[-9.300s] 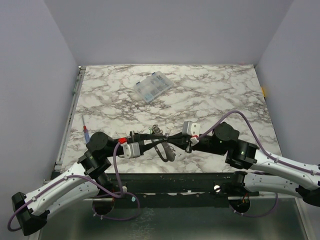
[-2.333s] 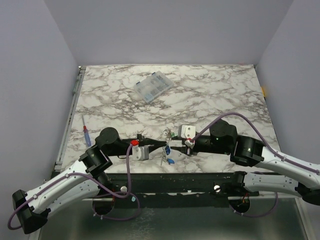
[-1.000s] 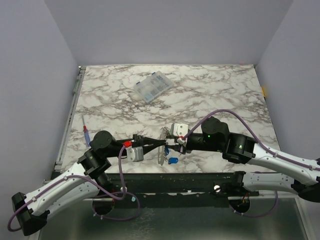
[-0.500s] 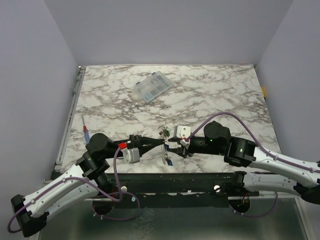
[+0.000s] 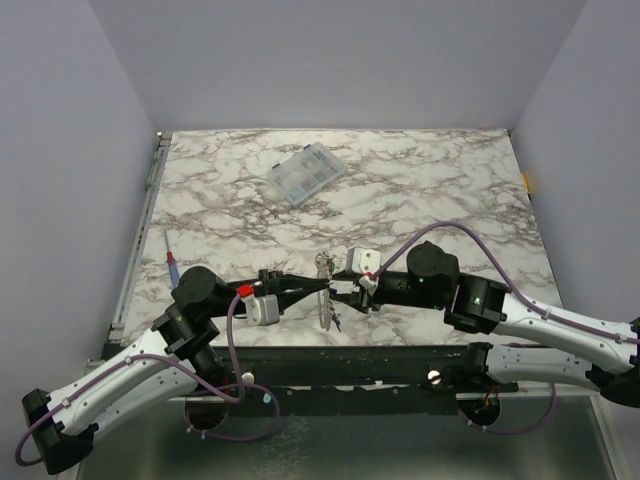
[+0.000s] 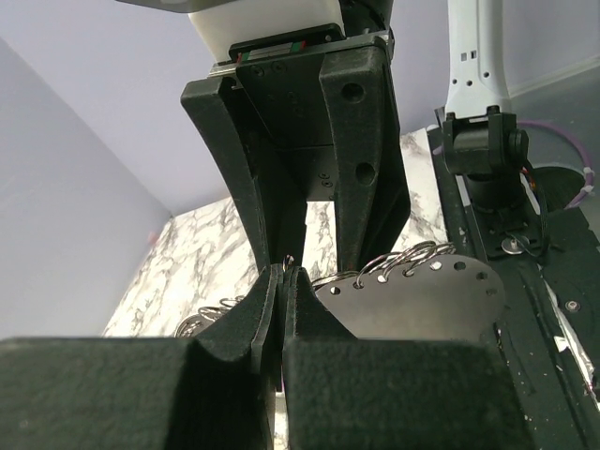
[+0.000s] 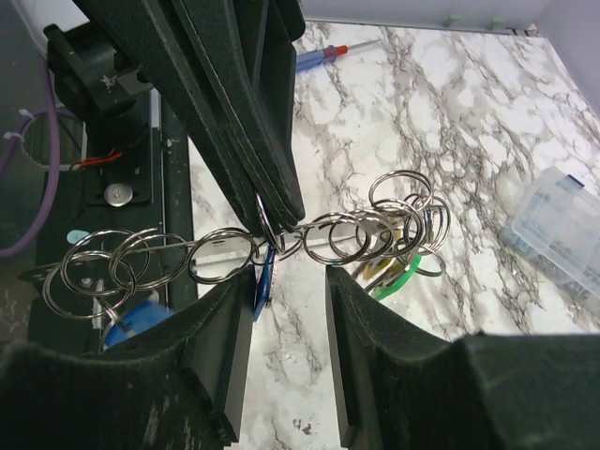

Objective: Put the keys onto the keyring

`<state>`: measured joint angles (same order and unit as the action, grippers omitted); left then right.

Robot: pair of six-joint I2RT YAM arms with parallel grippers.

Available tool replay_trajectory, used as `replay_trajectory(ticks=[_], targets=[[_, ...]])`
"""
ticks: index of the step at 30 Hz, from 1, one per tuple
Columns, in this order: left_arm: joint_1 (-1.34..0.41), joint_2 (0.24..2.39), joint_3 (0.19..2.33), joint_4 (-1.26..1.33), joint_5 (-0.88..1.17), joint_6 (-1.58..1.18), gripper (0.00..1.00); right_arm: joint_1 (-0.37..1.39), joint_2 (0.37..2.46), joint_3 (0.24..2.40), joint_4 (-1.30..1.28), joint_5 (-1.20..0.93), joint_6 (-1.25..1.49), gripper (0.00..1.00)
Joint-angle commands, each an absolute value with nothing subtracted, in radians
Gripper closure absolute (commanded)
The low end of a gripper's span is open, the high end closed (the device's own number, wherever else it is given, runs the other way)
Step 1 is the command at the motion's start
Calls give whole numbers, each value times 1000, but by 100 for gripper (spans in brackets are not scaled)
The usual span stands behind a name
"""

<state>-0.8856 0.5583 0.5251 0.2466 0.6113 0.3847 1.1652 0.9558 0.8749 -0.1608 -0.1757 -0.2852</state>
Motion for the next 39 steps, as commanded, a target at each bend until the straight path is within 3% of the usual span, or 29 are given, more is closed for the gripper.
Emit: replay_trajectory(ticks=[1, 16, 22, 28, 39], targets=[[-890, 556, 531, 301, 603, 379, 100, 1171, 951, 848, -111, -197, -259, 56], [-890, 562, 531, 325, 603, 365, 100, 1171, 941, 795, -44, -183, -243, 62], [-891, 565, 533, 330, 602, 364, 100, 1171, 930, 785, -23, -184, -240, 76], [-891, 561, 529, 332, 596, 364, 100, 1170, 919, 798, -55, -179, -241, 97], [-891, 556, 509, 333, 589, 368, 100, 1171, 949, 922, -321, -37, -296, 99]])
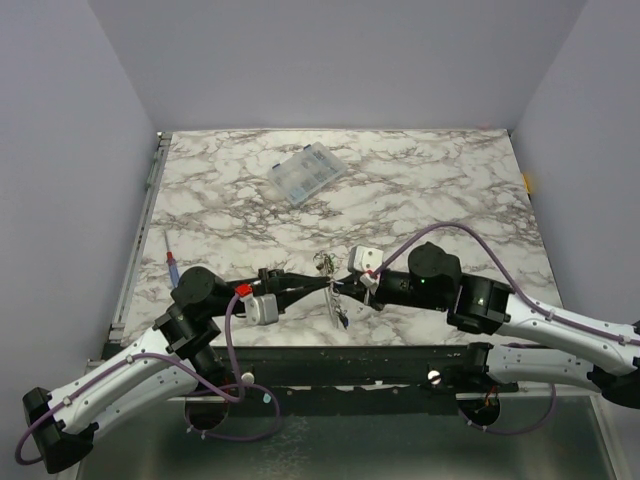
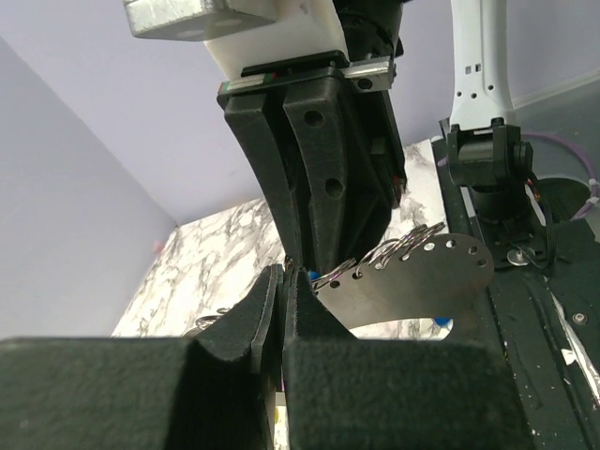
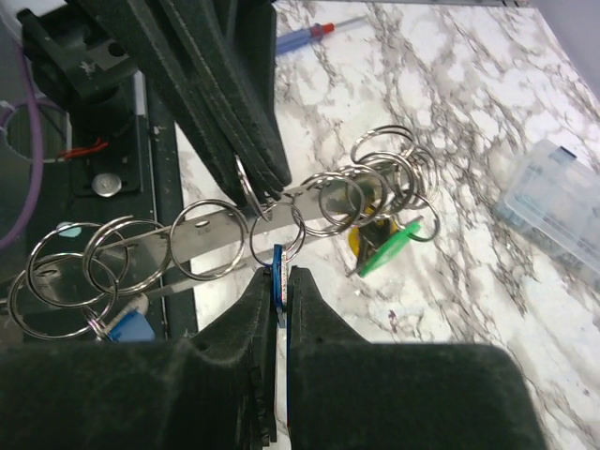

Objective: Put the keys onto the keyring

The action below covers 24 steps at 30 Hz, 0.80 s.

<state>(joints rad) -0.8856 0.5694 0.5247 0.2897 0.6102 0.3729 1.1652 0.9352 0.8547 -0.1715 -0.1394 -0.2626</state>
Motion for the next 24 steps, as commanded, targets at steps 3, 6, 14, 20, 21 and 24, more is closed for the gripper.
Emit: replay_trajectory(ticks=[3, 6, 14, 20, 21, 24], targets=[[-891, 553, 500, 340, 589, 365, 100, 1170, 968, 964, -399, 50, -317, 99], [-891, 549, 489, 348, 585, 365, 100, 1171, 972, 994, -442, 112, -337, 99], [-890, 546, 468, 362, 574, 363, 100, 1170, 1003, 1058, -462, 75, -347, 99], [-890, 572, 448, 421, 536, 336, 100, 1171, 1063, 1092, -466, 8, -358, 99], [-890, 576, 448, 425, 534, 335, 100, 1171, 1070, 1097, -465, 10, -362, 99], [-890, 588, 443, 433, 534, 326, 100, 1172, 1084, 1109, -465, 13, -370, 99]])
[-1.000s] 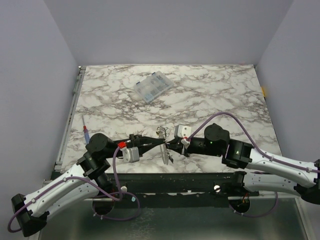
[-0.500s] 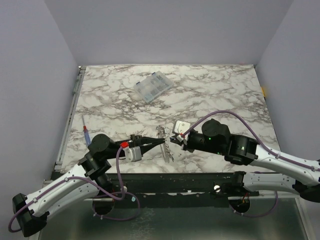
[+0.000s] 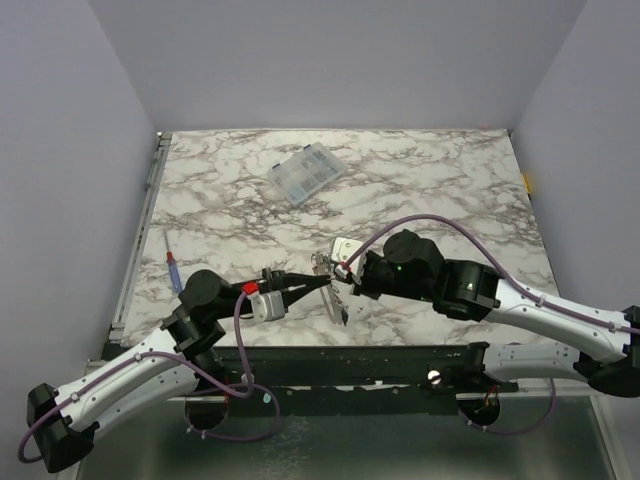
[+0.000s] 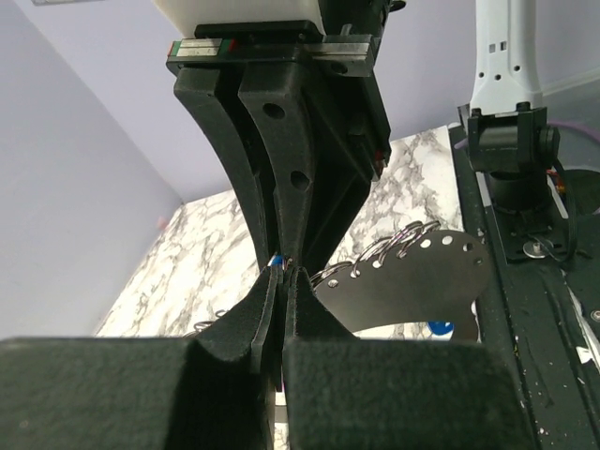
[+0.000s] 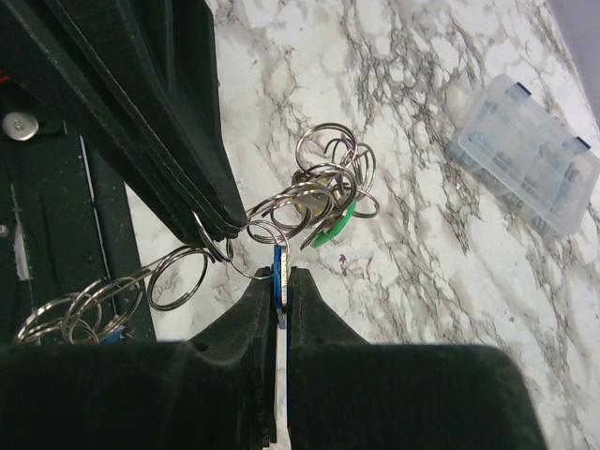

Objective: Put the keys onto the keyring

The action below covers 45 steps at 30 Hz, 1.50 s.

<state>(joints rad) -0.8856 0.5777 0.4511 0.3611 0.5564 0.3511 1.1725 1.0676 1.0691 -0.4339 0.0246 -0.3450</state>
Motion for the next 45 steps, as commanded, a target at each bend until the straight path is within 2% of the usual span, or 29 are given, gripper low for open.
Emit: replay_trajectory(ticks=[1, 23, 45], targets=[[-890, 589, 441, 437, 534, 323, 100, 1172, 1086, 1111, -465, 14, -371, 99], [-891, 586, 413, 439, 453, 307, 100, 1175, 1107, 1200, -587, 25, -403, 99], [-890, 595, 407, 439, 463, 294, 100, 1190, 1163, 1253, -577, 80, -436, 100]])
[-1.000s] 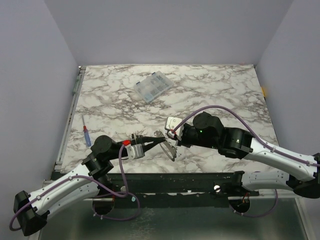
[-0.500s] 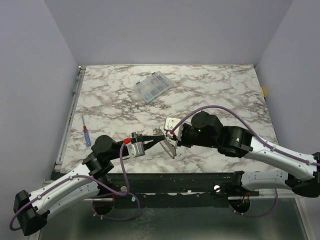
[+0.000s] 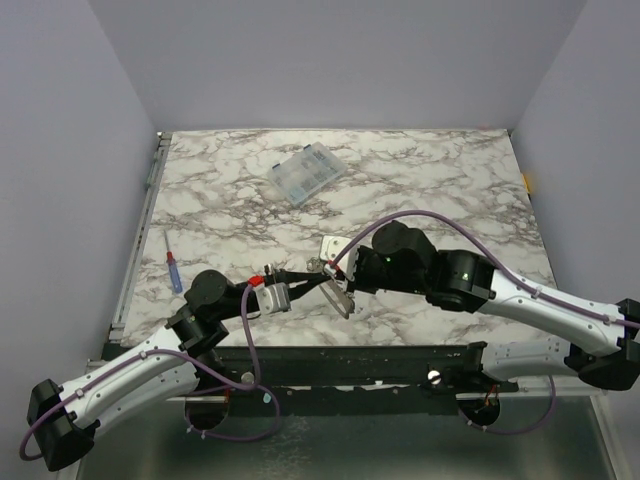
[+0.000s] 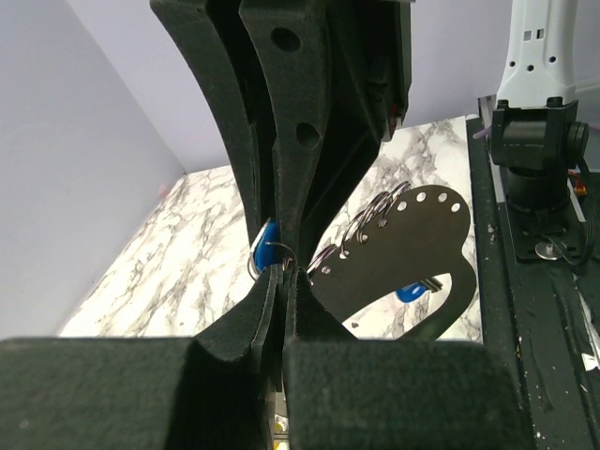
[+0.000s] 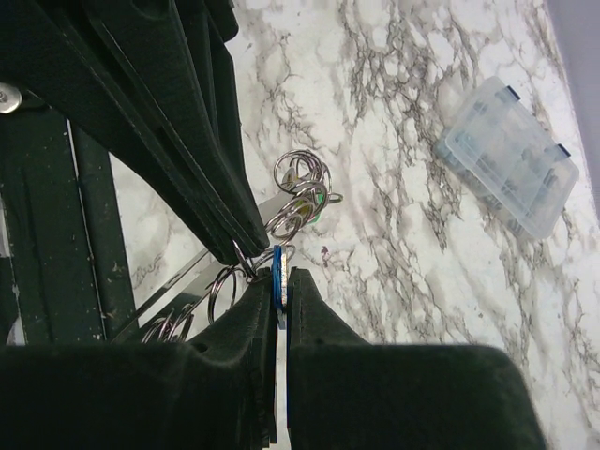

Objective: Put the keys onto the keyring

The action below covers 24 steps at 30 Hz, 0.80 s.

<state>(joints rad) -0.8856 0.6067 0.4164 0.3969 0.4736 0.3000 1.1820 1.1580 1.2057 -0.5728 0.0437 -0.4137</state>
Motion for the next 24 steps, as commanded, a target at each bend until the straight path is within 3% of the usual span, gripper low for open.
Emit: replay_trajectory(ticks=[1, 24], targets=[[-890, 595, 407, 439, 463, 294, 100, 1192, 1163, 1255, -579, 83, -439, 99], [-891, 567, 402, 375, 381, 330, 100, 1209, 1185, 1318, -619, 148, -482, 99]])
